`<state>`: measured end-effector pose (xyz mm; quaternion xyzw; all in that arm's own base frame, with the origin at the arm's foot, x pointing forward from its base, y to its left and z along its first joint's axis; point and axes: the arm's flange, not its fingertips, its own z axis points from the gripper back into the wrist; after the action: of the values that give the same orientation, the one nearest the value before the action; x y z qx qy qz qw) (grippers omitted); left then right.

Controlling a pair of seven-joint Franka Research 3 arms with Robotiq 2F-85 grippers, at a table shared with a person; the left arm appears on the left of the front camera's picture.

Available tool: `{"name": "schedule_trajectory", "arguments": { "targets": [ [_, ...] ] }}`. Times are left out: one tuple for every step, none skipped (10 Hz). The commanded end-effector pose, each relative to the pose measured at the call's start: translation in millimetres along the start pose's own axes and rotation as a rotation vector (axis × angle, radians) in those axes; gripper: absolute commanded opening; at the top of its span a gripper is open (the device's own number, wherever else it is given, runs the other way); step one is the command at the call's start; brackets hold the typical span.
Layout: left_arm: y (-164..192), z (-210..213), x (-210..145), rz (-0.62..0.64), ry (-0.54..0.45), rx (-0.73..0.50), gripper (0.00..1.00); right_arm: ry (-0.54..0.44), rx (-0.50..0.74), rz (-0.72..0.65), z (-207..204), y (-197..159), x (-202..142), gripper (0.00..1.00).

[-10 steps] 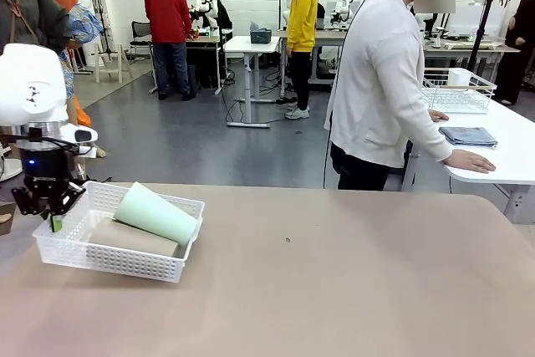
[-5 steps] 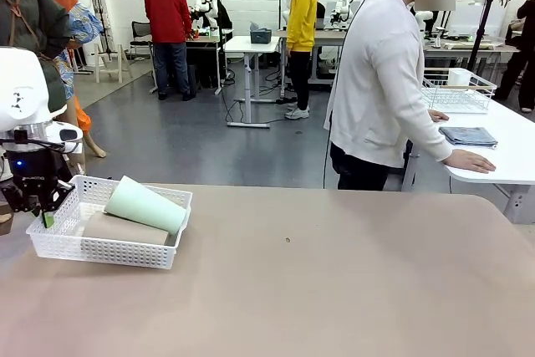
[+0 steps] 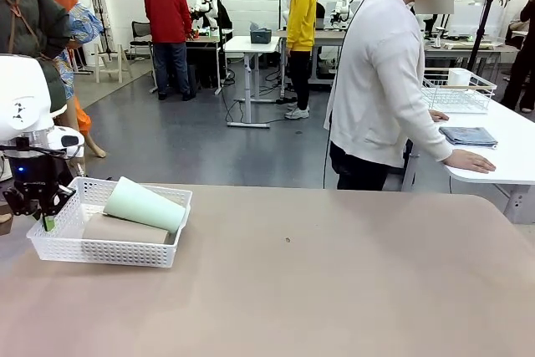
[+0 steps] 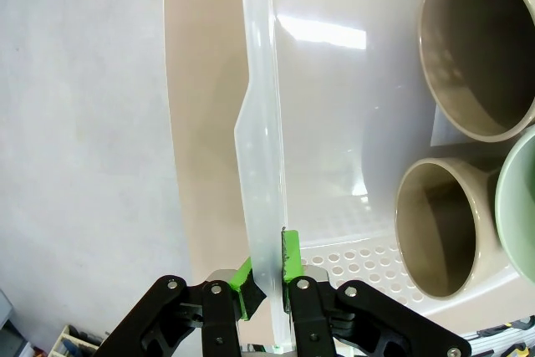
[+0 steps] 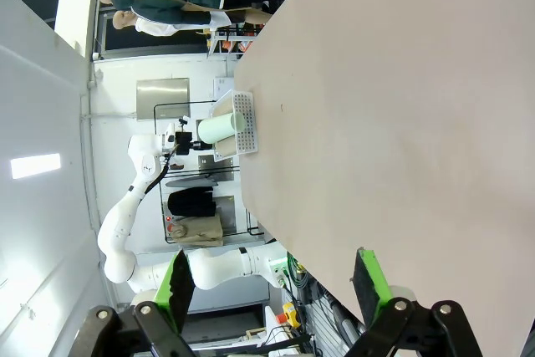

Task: Clean and organize the cups into the basket.
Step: Move the Organizing basket back to the left side of the table.

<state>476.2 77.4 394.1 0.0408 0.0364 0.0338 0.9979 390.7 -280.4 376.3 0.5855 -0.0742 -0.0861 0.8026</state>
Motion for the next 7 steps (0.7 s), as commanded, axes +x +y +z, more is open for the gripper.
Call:
{"name": "schedule_trajectory", "arguments": {
  "targets": [
    [5,-8,2,0.021,-0.014,0.052,0.06,-0.002,-0.004,0.005,1,-1,1,1.0],
    [5,-15,5,0.03,-0.004,0.067,0.06,-0.002,-0.004,0.005,1,-1,1,1.0],
    [5,-20,6,0.034,0.003,0.067,0.06,-0.002,-0.004,0.005,1,-1,1,1.0],
    [5,-27,7,0.038,0.013,0.066,0.06,-0.002,-0.004,0.005,1,-1,1,1.0],
    [6,-31,9,0.036,0.023,0.07,0.06,-0.002,-0.004,0.005,1,-1,1,1.0],
    [6,-31,10,0.035,0.02,0.069,0.14,-0.002,-0.004,0.005,1,-1,1,1.0],
    [5,-29,9,0.032,0.014,0.064,0.66,-0.002,-0.004,0.005,1,-1,1,1.0]
  ]
}}
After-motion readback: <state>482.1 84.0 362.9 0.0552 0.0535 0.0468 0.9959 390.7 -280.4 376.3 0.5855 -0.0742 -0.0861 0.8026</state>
